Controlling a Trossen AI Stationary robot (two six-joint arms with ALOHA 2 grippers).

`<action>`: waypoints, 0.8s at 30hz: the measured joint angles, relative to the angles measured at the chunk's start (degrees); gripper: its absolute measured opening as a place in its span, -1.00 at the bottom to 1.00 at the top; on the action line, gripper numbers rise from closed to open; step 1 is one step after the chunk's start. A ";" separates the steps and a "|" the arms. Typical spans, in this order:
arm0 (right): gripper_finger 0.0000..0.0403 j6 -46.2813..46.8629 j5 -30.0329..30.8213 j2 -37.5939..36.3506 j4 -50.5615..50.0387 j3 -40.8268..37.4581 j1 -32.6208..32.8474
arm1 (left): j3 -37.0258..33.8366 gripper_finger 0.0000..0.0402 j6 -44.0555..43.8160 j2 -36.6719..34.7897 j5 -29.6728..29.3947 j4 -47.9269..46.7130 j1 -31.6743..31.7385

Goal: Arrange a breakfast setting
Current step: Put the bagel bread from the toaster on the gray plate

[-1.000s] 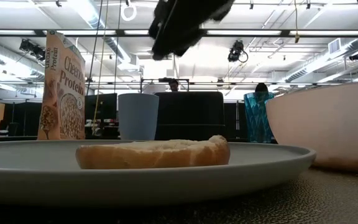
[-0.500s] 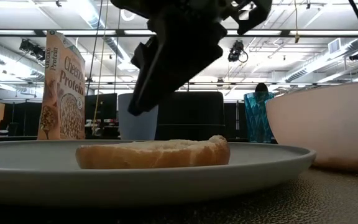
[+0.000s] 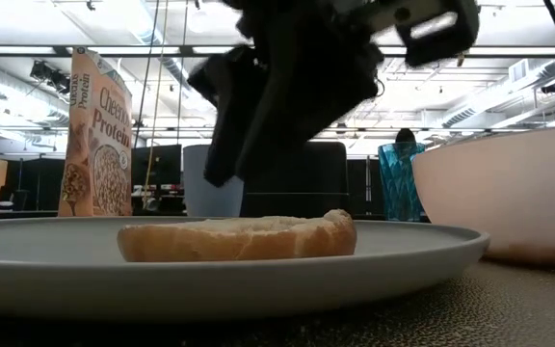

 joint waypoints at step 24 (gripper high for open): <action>-0.29 -2.95 4.70 -0.38 -5.12 -2.33 1.24 | 0.02 -0.28 1.26 -0.04 0.48 0.06 0.02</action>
